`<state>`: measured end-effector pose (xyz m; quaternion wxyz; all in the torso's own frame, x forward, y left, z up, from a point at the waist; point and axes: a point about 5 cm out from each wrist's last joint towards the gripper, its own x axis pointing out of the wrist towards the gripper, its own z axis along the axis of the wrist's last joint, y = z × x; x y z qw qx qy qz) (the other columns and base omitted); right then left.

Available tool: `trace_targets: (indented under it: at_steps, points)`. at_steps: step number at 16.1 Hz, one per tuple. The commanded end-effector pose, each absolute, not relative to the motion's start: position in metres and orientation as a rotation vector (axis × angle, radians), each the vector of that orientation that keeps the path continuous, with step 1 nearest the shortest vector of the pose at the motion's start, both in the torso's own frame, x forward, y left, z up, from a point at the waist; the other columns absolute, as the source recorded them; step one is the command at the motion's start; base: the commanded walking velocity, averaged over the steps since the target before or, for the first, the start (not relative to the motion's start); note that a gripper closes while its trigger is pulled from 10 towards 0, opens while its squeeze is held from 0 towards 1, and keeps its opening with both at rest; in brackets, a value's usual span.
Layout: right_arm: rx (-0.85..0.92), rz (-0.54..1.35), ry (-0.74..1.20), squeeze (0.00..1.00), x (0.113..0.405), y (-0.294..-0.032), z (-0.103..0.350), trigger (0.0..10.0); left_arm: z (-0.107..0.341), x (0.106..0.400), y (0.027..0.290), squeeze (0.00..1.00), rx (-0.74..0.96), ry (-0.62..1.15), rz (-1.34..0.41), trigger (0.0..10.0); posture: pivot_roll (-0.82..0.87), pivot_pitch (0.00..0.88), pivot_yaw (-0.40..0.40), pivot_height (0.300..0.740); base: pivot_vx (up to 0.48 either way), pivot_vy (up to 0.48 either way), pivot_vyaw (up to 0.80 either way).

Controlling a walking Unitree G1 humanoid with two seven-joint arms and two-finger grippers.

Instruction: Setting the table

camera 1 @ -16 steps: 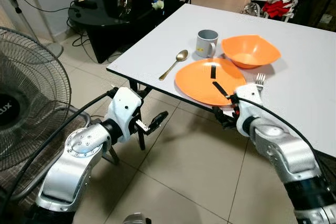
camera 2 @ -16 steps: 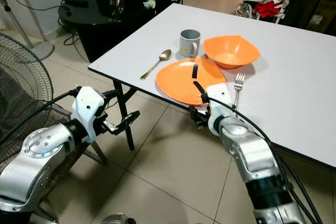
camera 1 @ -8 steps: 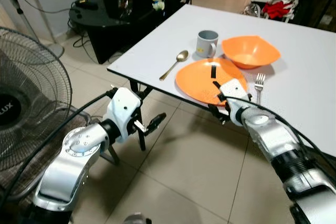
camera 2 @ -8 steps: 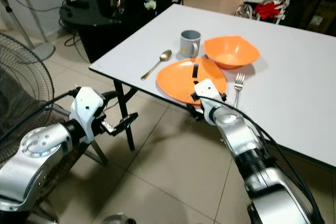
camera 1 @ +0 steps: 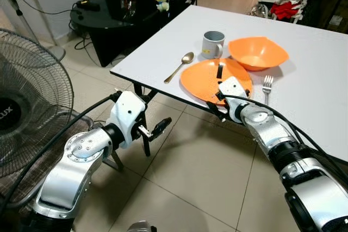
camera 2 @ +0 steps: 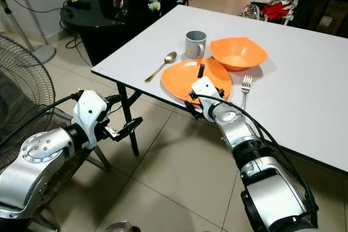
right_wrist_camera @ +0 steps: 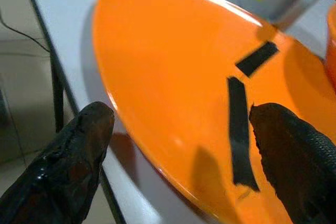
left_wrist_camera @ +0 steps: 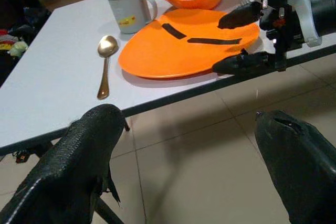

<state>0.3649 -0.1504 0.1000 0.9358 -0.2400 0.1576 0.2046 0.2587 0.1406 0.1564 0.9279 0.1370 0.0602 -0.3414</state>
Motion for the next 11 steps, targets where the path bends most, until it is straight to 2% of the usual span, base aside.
trace_targets:
  at_steps: [1, 5, 9, 10, 11]
  points:
    - [-0.501, 0.449, 0.301, 0.0, 0.366, -0.146, 0.104, 10.0, 0.16, 0.261, 0.141, 0.0, 0.297, 0.11, -0.695, 10.0, 0.1, 0.0, 0.061, 0.74, 0.0, 0.0, 0.0]
    - [-0.471, 0.558, 0.225, 0.0, 0.353, -0.141, 0.108, 10.0, 0.16, 0.26, 0.14, 0.0, 0.294, 0.105, -0.695, 10.0, 0.1, 0.0, 0.055, 0.74, 0.0, 0.0, 0.0]
    - [-0.325, 0.613, 0.133, 0.0, 0.306, -0.144, 0.13, 10.0, 0.161, 0.26, 0.14, 0.0, 0.278, 0.085, -0.675, 10.0, 0.09, 0.0, 0.046, 0.74, 0.0, 0.0, 0.0]
    - [-0.295, 0.6, 0.132, 0.0, 0.3, -0.144, 0.132, 10.0, 0.162, 0.261, 0.141, 0.0, 0.269, 0.073, -0.651, 10.0, 0.08, 0.0, 0.04, 0.74, 0.0, 0.0, 0.0]
    - [-0.207, 0.525, 0.071, 0.0, 0.291, -0.142, 0.143, 10.0, 0.169, 0.269, 0.147, 0.0, 0.236, 0.025, -0.506, 10.0, 0.08, 0.0, 0.032, 0.74, 0.0, 0.0, 0.0]
